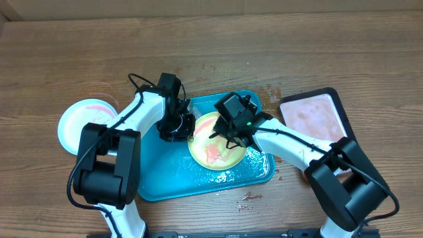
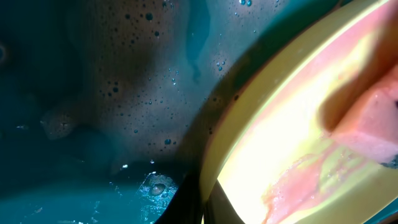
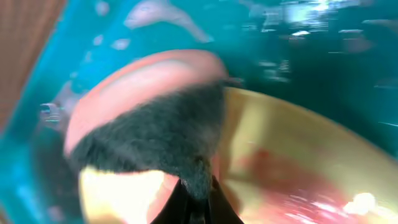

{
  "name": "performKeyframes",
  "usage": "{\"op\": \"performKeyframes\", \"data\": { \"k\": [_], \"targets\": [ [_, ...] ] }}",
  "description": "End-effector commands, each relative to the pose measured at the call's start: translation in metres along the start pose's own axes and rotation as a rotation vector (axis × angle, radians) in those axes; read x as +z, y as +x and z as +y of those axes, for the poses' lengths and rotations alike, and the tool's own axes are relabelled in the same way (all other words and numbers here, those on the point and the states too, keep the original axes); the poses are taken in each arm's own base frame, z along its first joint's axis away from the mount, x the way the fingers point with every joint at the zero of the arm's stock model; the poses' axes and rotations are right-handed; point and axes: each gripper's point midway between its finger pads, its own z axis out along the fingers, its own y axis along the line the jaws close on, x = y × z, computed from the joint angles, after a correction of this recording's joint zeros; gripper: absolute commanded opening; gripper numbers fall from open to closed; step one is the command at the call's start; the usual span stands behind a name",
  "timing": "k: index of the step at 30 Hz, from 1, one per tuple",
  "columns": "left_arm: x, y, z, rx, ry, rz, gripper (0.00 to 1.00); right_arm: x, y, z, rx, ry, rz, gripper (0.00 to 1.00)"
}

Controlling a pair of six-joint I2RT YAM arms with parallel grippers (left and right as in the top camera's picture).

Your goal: Clean dirty plates on tray and stack at the side

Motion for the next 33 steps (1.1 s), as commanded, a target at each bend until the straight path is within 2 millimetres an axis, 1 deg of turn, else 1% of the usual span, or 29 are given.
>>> {"op": "performKeyframes", "data": {
  "k": [1,3,6,12,13,15,19,22,24,33],
  "targets": [
    [0.016,0.017,0.006,-0.004,-0.034,0.074,0.05,0.018,0.018,0.004,-0.017,-0.041,0.095,0.04],
    [0.016,0.018,0.006,-0.005,-0.034,0.077,0.05,0.028,0.027,0.004,-0.014,-0.052,0.147,0.04],
    [0.016,0.019,0.006,-0.007,-0.035,0.08,0.04,0.041,0.036,-0.005,-0.007,-0.031,0.186,0.04],
    [0.016,0.019,0.006,-0.007,-0.035,0.081,0.05,0.043,0.032,-0.01,-0.016,-0.014,0.176,0.04],
    [0.016,0.019,0.006,-0.007,-0.035,0.081,0.04,0.043,0.03,-0.013,-0.026,-0.006,0.172,0.04],
    [0.016,0.019,0.006,-0.007,-0.036,0.081,0.05,0.042,0.024,-0.024,-0.036,0.042,0.16,0.04],
    [0.016,0.019,0.006,-0.007,-0.036,0.081,0.05,0.033,0.01,-0.058,-0.073,0.204,0.137,0.04],
    [0.016,0.019,0.006,-0.007,-0.036,0.081,0.05,0.023,0.0,-0.077,-0.087,0.315,0.115,0.04],
    [0.016,0.019,0.006,-0.007,-0.036,0.081,0.04,0.016,-0.001,-0.081,-0.116,0.354,0.13,0.04],
    [0.016,0.019,0.006,-0.01,-0.036,0.08,0.05,-0.009,-0.004,-0.084,-0.121,0.461,0.147,0.04]
  ]
}}
